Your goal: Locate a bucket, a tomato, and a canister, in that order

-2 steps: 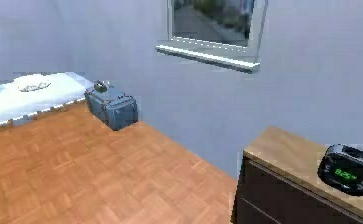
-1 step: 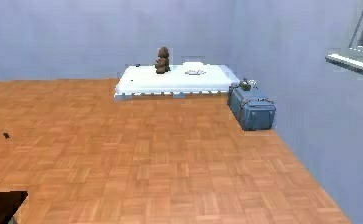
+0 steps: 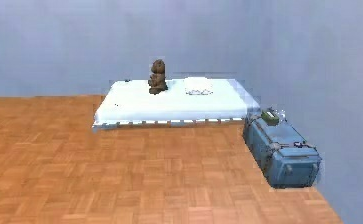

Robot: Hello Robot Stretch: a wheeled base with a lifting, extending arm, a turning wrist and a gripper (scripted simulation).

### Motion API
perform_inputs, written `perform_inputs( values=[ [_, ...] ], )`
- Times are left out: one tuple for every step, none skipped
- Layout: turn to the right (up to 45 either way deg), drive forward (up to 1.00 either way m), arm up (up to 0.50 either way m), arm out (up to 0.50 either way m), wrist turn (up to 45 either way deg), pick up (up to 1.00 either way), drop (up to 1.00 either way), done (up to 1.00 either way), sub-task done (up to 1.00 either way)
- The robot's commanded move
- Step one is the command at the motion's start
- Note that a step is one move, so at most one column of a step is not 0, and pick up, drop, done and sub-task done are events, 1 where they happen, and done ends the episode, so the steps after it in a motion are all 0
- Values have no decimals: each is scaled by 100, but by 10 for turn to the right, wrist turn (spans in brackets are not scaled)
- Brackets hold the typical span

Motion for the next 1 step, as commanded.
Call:
perform_inputs(
  values=[
    [-450,0,0,0,0,0,0,0,0]
  ],
)
